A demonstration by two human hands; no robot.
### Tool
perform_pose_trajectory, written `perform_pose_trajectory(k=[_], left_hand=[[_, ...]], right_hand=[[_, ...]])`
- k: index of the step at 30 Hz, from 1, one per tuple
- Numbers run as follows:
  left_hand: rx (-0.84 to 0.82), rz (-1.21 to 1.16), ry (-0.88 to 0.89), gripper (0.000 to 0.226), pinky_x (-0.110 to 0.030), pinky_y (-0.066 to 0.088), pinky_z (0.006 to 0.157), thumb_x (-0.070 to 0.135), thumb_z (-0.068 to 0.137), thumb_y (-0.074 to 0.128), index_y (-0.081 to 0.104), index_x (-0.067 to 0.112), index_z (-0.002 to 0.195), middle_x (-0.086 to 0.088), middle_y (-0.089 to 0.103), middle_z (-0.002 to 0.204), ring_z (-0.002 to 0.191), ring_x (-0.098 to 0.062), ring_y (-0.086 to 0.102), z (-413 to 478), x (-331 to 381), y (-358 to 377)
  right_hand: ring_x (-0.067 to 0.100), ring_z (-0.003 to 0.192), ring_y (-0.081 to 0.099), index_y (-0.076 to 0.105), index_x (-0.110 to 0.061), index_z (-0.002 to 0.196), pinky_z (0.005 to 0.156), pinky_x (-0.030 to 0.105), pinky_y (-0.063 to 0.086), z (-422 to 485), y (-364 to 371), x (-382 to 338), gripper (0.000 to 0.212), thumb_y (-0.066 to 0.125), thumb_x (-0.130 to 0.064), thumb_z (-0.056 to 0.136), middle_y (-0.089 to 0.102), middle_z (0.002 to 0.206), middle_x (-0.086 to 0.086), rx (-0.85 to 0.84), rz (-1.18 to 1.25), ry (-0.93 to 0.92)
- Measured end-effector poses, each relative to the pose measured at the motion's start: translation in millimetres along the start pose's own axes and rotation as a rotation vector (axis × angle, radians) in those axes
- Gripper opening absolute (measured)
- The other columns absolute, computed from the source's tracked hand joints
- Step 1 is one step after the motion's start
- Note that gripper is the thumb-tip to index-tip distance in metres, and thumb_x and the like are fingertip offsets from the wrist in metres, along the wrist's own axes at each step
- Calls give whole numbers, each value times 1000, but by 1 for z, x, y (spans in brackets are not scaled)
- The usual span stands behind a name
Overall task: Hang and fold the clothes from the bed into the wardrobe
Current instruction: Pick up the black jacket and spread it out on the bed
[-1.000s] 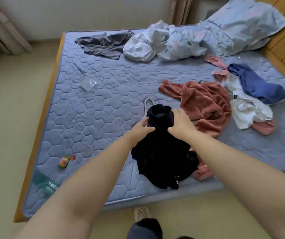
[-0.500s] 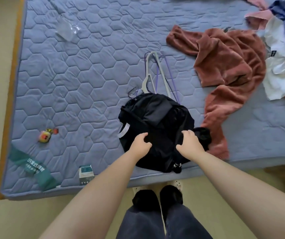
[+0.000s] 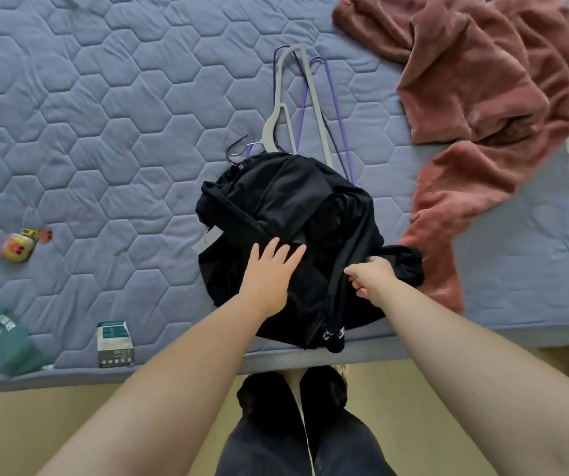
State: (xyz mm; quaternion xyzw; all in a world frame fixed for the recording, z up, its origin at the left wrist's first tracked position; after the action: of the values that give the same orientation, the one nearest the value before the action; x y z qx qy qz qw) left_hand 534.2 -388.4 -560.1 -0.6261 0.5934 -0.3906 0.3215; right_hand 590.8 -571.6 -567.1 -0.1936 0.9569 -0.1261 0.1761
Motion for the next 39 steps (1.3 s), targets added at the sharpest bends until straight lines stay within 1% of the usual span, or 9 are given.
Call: perform_pose_trajectory(k=[4, 7, 11, 18, 23, 27, 30, 34, 39], left_hand=[[-50, 62, 11, 72, -40, 32, 105, 12, 88, 55, 19, 26, 150, -7, 43, 128, 119, -26, 39, 2, 2, 4], [-103, 118, 20, 38, -36, 38, 93, 13, 91, 51, 49, 20, 129, -6, 49, 118, 111, -25, 44, -5, -5, 7], [-102, 44, -134, 22, -34, 42, 85, 18, 94, 51, 58, 19, 115, -5, 55, 110, 102, -23, 49, -17, -19, 8], [-124, -415, -446, 30, -37, 50, 89, 17, 92, 51, 53, 17, 122, -5, 48, 119, 104, -23, 49, -40, -44, 31], [151, -738, -546, 50, -37, 43, 99, 10, 88, 57, 44, 20, 135, -3, 38, 139, 123, -23, 45, -40, -50, 22], [442, -603, -590, 71, -41, 33, 109, 3, 83, 59, 31, 28, 143, -5, 22, 151, 134, -25, 30, -43, -57, -6], [252, -368, -457, 81, -44, 15, 116, 11, 86, 60, 16, 35, 149, -5, -1, 159, 144, -28, 5, -29, -61, -9], [47, -194, -278, 59, -51, 6, 116, 13, 87, 61, 39, 32, 138, -7, -6, 160, 146, -31, -6, -10, -62, -8], [204, -216, -192, 12, -48, 11, 116, 22, 89, 63, 66, 24, 101, -8, 20, 157, 146, -29, 6, -4, -49, -20]], right_hand=[[14, 34, 40, 39, -13, 64, 43, 15, 32, 3, -19, -25, 29, 45, -3, 90, 47, 55, 9, 22, -108, -59], [19, 75, 57, 59, -9, 79, 68, 26, 46, -8, -88, -67, 12, 48, -11, 85, 58, 81, 9, 552, -44, -380], [33, 87, 64, 62, -10, 103, 74, 31, 51, -12, -138, -79, 31, 38, -5, 85, 67, 102, 15, 746, 168, -410], [35, 121, 42, 49, -7, 127, 101, 40, 33, -26, -65, -61, 46, 54, -6, 81, 47, 128, 16, 516, -572, -797], [23, 123, 47, 23, -25, 148, 95, 34, 44, -22, 25, -15, 82, 69, -23, 81, 40, 141, 3, -74, -864, -728], [28, 104, 59, 51, -27, 130, 77, 34, 46, -20, 42, -7, 53, 48, -2, 84, 59, 119, 4, -20, -1391, -756], [29, 99, 63, 64, -17, 106, 72, 32, 43, -22, 26, -18, 32, 47, -3, 83, 64, 109, 6, 204, -1594, -716], [40, 98, 61, 66, -11, 98, 77, 36, 46, -19, -48, -43, 28, 46, -6, 80, 62, 108, 16, 559, -1024, -602], [39, 109, 49, 68, -9, 106, 91, 41, 42, -14, -104, -51, 33, 42, -8, 86, 54, 121, 16, 714, -446, -444]])
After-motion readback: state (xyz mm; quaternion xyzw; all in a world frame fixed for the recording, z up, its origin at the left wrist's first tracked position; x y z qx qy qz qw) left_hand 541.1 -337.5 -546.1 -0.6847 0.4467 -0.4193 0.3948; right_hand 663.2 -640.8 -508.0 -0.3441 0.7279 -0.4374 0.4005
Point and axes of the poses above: each hand's wrist, its own z-axis towards the middle knuckle, its own y-axis out of the palm, x = y × z, the point moved 6 cm from there along z, towards the middle knuckle
